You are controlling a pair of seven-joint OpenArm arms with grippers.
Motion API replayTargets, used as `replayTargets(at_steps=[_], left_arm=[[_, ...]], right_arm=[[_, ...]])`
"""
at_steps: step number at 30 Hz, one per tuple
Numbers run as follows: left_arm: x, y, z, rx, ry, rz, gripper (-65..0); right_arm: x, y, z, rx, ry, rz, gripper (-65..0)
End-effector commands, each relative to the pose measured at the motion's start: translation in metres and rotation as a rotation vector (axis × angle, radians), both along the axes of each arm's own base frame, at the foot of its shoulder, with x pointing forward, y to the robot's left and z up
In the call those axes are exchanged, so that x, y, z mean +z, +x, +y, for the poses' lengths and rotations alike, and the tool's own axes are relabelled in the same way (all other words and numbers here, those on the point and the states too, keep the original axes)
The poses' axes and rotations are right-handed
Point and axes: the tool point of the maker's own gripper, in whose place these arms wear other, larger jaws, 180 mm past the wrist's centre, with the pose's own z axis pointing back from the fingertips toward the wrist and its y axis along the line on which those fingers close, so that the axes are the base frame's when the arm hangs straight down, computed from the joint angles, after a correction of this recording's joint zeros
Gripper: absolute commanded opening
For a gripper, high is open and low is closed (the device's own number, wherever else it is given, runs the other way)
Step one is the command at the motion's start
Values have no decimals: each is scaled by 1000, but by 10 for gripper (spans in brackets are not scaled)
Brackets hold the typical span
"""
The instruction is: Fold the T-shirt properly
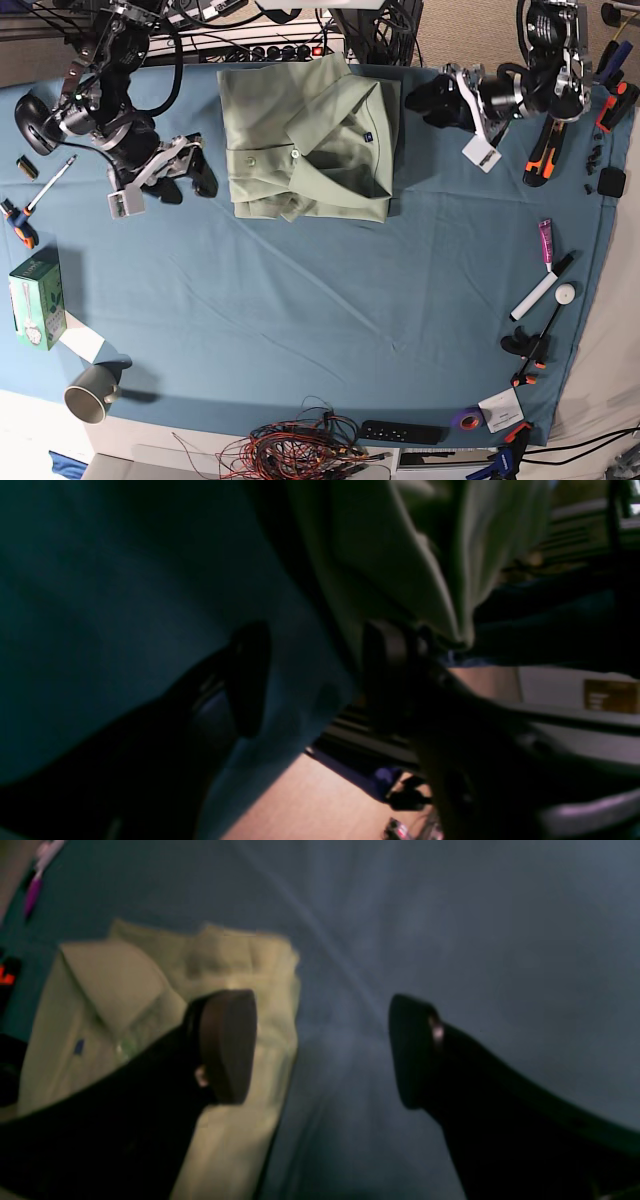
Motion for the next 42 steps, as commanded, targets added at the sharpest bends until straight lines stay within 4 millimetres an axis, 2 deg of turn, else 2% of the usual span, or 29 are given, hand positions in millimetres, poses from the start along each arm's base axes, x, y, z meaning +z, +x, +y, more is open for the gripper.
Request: replayTargets(at_steps=[1, 6, 14, 19, 26, 32, 36, 42], left_arm=[[-11, -15, 7, -32, 62, 56, -332], [-12, -20, -7, -31, 28, 68, -332], [-14, -51, -69, -196, -43, 104, -332], [-12, -53, -92, -240, -53, 88, -332], [-10, -39, -91, -236, -37, 51, -333], [-11, -32, -87, -225, -19, 50, -338], [-8, -21, -75, -178, -4, 27, -350], [-8, -5, -47, -88, 30, 17, -353]], right_arm=[[11, 9, 2, 11, 34, -49, -236], [-7, 20, 9, 18, 152, 7, -236], [-7, 47, 14, 24, 259, 17, -236], [-4, 51, 14, 25, 261, 9, -236], [-7, 48, 19, 45, 255, 30, -236], [-14, 44, 47, 137, 243, 64, -236], [-21, 41, 60, 185, 214, 87, -236], [-22, 44, 61, 180, 194, 76, -236]])
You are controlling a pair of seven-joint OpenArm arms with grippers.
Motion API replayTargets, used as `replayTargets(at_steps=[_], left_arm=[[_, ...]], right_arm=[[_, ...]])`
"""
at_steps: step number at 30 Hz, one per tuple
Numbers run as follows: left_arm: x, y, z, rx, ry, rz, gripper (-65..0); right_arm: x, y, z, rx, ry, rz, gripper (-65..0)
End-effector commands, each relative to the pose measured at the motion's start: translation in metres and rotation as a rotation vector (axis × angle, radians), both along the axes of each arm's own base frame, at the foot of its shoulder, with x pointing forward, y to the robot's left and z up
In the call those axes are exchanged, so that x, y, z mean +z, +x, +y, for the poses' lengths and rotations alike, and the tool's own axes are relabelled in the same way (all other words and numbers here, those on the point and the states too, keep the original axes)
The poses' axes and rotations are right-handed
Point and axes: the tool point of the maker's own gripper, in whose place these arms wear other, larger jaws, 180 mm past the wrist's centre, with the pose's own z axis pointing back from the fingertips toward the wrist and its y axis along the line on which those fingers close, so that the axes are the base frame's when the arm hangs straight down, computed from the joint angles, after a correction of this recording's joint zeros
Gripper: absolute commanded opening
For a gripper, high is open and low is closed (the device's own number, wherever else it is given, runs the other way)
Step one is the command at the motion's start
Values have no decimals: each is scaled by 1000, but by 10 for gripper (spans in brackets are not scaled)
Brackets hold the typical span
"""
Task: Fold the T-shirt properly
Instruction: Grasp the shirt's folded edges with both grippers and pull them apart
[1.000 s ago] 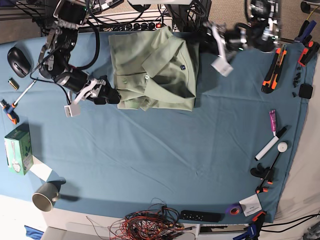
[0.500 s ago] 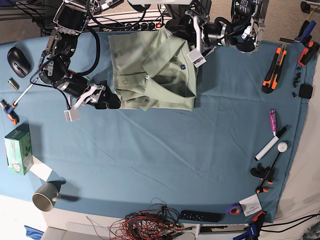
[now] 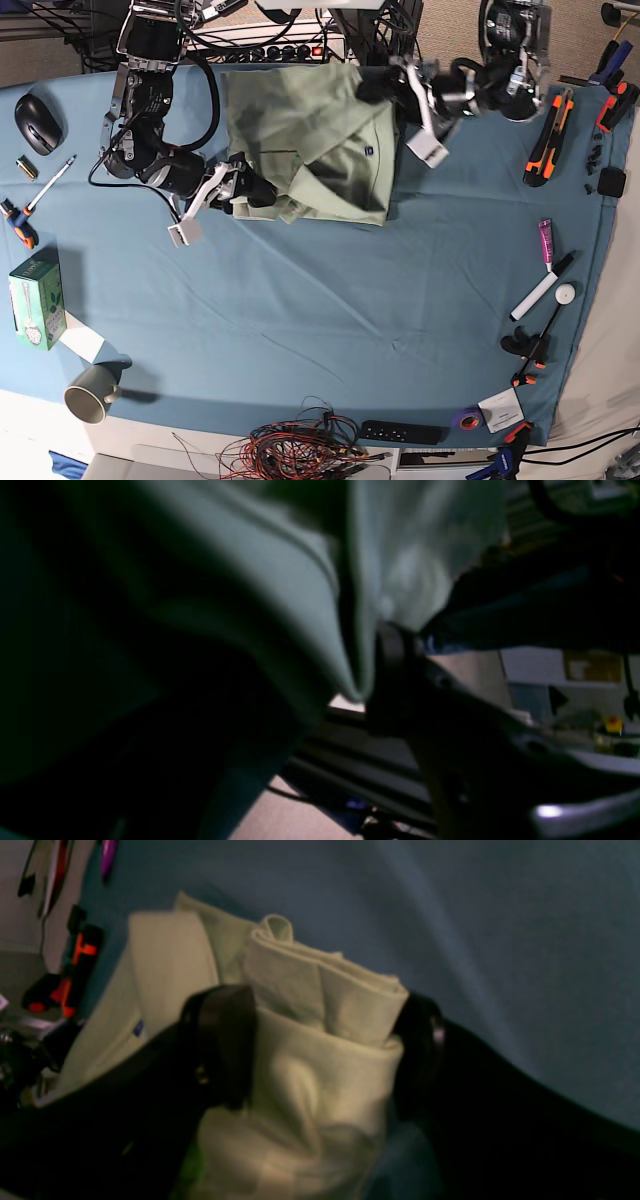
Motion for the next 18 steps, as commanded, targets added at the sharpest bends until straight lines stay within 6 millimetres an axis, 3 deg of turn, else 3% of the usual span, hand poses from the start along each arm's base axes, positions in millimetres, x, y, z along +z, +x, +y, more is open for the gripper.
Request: replayTargets(at_steps=[1, 6, 8, 10, 11, 13, 18], left_arm=[[-9, -3, 11, -1, 67, 20, -364], [-5, -3, 8, -2, 45, 19, -382], [-5, -3, 8, -2, 45, 19, -394], [-5, -3, 8, 0, 43, 17, -464], [-5, -3, 8, 0, 44, 17, -517], [-5, -2, 8, 5, 42, 13, -650], [-4, 13, 15, 2, 84, -27, -650]], right_arm=[[13, 10, -3, -8, 8, -52, -236], [13, 10, -3, -8, 9, -52, -269], [13, 10, -3, -8, 8, -52, -384], [13, 10, -3, -8, 9, -52, -587], [13, 10, -3, -8, 9, -52, -650], [13, 10, -3, -8, 9, -52, -650], [5, -3, 0, 17, 13, -4, -650]])
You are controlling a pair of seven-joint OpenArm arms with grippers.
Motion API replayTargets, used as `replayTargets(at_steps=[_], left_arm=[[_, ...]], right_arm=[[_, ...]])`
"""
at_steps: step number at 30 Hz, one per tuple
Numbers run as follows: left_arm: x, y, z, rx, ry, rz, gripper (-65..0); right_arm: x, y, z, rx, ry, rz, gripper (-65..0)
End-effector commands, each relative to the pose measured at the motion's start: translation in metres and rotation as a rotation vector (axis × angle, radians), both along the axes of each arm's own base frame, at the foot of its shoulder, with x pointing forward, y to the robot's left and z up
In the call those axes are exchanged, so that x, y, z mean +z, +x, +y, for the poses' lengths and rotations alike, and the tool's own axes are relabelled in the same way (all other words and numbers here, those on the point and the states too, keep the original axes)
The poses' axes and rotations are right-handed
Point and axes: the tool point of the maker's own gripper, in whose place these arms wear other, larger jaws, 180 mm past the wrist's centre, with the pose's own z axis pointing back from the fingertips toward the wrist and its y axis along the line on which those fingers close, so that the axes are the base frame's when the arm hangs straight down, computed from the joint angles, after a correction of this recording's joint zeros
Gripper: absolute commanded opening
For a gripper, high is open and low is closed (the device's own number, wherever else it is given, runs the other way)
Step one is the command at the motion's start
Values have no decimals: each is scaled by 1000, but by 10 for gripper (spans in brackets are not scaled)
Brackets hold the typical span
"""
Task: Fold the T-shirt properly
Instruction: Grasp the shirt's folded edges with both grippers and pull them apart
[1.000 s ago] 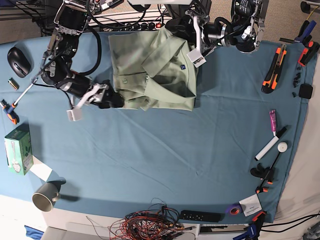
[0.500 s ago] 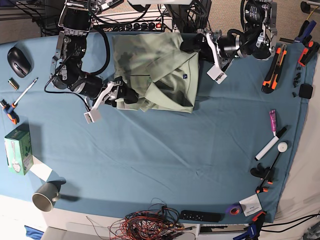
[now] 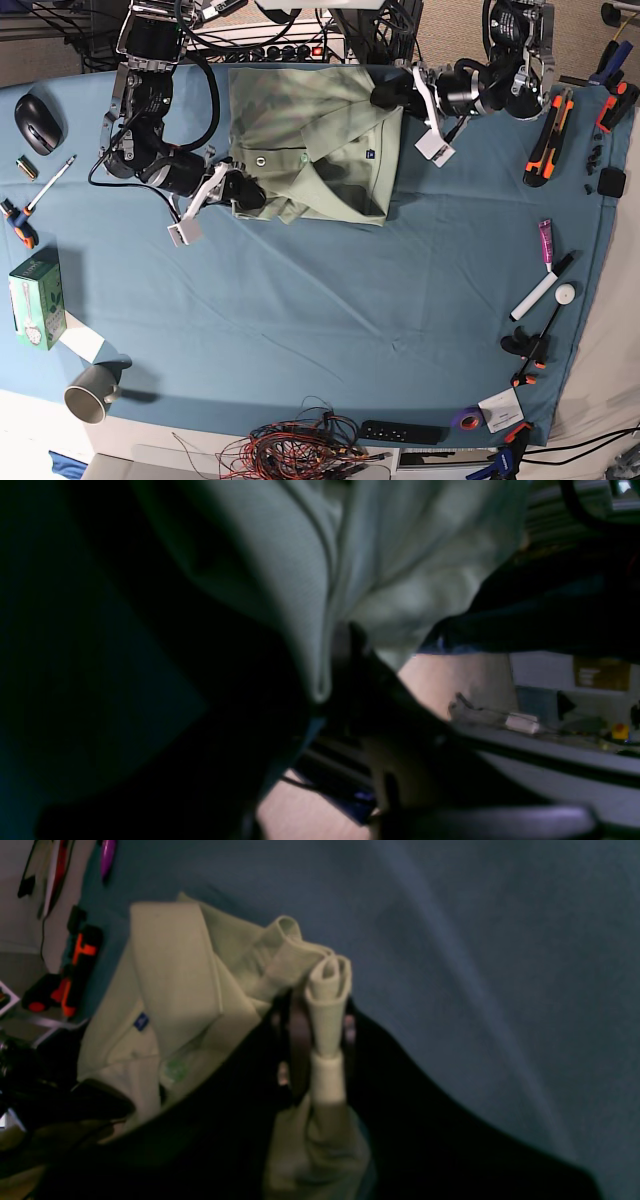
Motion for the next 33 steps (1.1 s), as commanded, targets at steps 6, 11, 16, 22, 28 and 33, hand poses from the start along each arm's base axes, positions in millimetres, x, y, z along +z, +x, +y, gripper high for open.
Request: replayTargets(at_steps=[6, 11, 16, 22, 28, 33], left_arm=[[7, 55, 29, 50, 131, -126, -650], [13, 88, 36, 71, 145, -173, -650], [11, 123, 37, 82, 140, -173, -650], [8, 154, 16, -7, 154, -162, -650], [18, 180, 0, -108, 216, -206, -650], [21, 190, -10, -165, 246, -217, -650]], right_arm=[[-16, -38, 2, 5, 40, 74, -650], [-31, -74, 13, -10, 90, 150, -650], [-11, -88, 21, -95, 169, 104, -650], [23, -95, 15, -186, 159, -6, -650], [31, -96, 14, -211, 150, -41, -650], [30, -94, 23, -245, 168, -44, -650]])
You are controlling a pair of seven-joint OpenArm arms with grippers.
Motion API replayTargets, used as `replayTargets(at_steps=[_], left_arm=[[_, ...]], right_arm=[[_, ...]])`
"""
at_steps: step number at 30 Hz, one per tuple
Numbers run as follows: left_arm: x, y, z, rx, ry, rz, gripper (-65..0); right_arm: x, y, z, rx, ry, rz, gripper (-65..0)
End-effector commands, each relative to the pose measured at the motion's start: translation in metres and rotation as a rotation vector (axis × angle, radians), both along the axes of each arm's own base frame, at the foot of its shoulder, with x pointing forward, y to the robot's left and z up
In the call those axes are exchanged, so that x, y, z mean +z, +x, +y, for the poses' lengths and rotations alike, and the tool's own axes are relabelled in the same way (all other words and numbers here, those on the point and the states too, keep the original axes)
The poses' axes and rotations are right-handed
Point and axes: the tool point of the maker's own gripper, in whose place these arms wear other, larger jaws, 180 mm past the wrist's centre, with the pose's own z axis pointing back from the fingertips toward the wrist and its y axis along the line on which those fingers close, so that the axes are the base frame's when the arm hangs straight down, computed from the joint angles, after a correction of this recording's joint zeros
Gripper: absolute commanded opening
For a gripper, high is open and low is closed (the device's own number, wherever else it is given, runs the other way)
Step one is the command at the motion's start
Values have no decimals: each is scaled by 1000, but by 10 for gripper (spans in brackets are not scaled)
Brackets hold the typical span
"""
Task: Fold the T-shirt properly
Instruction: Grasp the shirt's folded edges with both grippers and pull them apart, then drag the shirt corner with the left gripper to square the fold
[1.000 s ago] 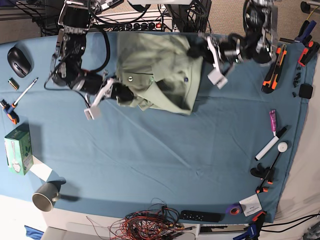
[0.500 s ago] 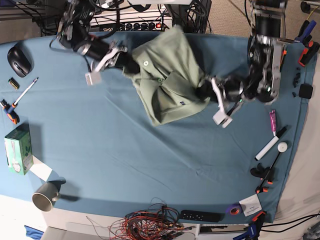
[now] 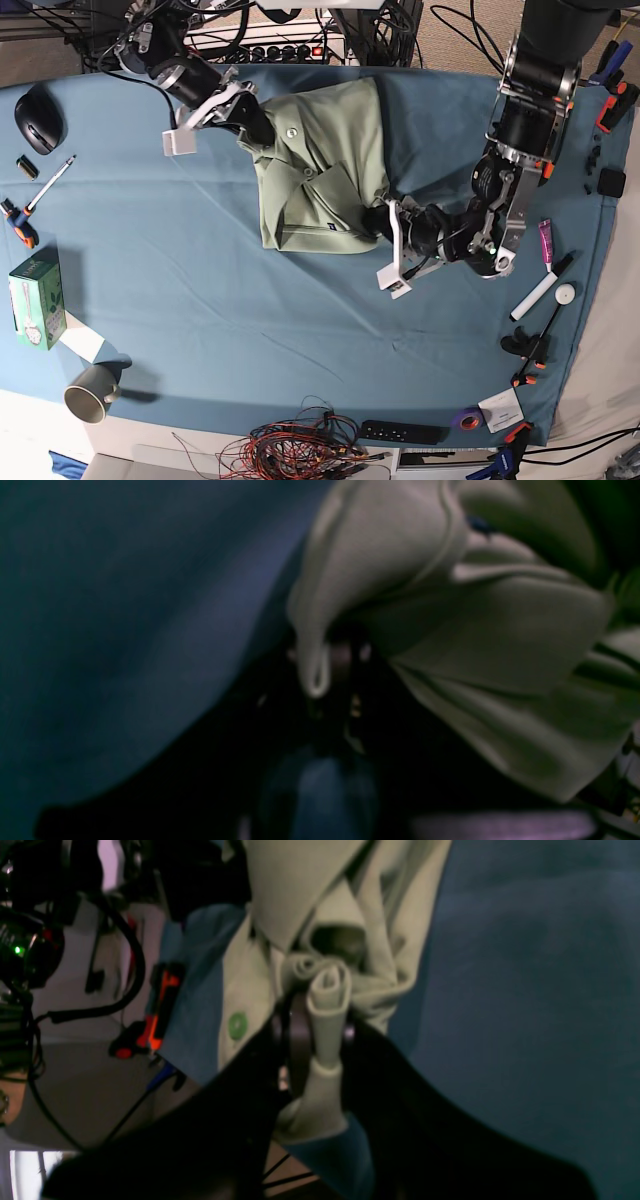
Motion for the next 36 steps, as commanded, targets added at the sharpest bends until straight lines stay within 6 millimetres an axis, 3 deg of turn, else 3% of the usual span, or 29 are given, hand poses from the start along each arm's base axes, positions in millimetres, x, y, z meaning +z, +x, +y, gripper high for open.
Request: replayTargets(at_steps=[1, 9, 14, 22, 23, 25, 26, 27, 29, 36], left_arm=[[15, 20, 3, 20, 5, -62, -650], [29, 31, -11, -2, -16, -100, -650], [27, 30, -16, -6, -11, -99, -650], [24, 34, -8, -5, 43, -115, -650], [22, 32, -7, -12, 56, -105, -632], [19, 26, -1, -41, 103, -71, -415], [18, 26, 2, -50, 125, -60, -338], [20, 27, 6, -52, 141, -57, -310], [26, 35, 15, -38, 153, -71, -311], [67, 66, 58, 9, 173, -160, -314]], right_arm=[[8, 2, 1, 3, 8, -31, -650], [4, 1, 26, 79, 1, -28, -650], [0, 0, 41, 128, -26, -28, -650], [-6, -1, 28, 113, -74, -13, -650], [-6, -1, 27, 117, -81, -12, -650], [-7, 0, 24, 125, -93, -13, -650], [-7, 0, 22, 127, -100, -14, -597], [-6, 1, 20, 128, -105, -18, -508], [-4, 3, 16, 122, -113, -32, -377], [0, 11, 7, 113, -136, -55, -362]])
